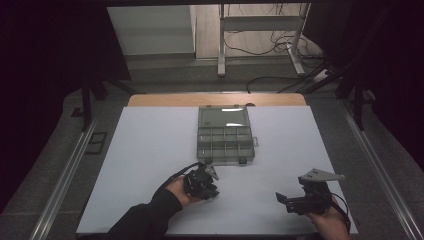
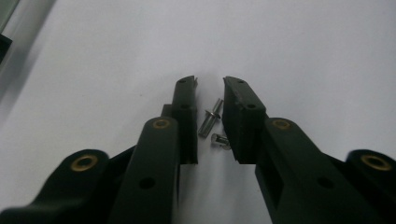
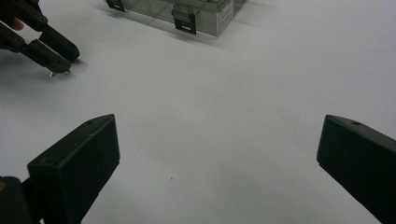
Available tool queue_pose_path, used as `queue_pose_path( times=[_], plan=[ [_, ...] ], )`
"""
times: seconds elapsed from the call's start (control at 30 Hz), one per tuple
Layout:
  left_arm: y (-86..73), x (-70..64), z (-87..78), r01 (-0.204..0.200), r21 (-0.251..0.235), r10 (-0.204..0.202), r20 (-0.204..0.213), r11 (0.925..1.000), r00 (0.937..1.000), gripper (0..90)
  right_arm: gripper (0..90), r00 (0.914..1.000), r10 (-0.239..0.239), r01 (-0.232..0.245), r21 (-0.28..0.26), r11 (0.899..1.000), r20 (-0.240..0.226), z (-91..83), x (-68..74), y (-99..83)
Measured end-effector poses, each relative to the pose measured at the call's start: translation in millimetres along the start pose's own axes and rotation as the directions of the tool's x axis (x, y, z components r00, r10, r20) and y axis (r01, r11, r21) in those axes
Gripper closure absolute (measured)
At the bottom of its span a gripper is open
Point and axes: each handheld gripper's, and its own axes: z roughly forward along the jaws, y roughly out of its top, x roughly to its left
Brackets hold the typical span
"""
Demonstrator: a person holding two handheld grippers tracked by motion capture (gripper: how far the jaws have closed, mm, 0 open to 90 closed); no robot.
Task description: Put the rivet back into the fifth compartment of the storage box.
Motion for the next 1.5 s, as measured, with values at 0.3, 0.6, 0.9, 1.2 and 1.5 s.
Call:
queue_pose_path(
  times=[0.3,0.6,0.9,1.2,1.5],
  plan=[
    [0.2,0.5,-0.2,0.016,-0.004,-0.016,-0.003,0.9999,0.9999,82.3,0.0,1.0000,0.002,-0.002,0.001,1.000,0.000,0.1,-0.2,0.0],
    [1.6,4.4,-5.3,0.054,-0.033,-0.054,-0.002,0.9980,0.9986,82.4,0.0,1.0000,0.004,-0.004,-0.001,1.000,-0.002,0.0,-0.4,0.0],
    [2.7,8.9,-13.9,0.083,-0.050,-0.084,-0.012,0.9953,0.9964,82.4,0.0,1.0000,0.003,-0.003,-0.002,1.000,-0.004,-0.2,-0.3,0.0],
    [3.9,14.2,-20.4,0.094,-0.055,-0.095,-0.026,0.9941,0.9951,82.4,0.0,1.0000,0.002,-0.002,-0.001,1.000,-0.004,0.0,-0.3,0.1],
    [9.8,19.4,-25.6,0.096,-0.061,-0.098,-0.040,0.9935,0.9943,82.4,0.0,1.0000,0.004,-0.004,-0.001,1.000,-0.006,0.0,-0.5,-0.1]
  ],
)
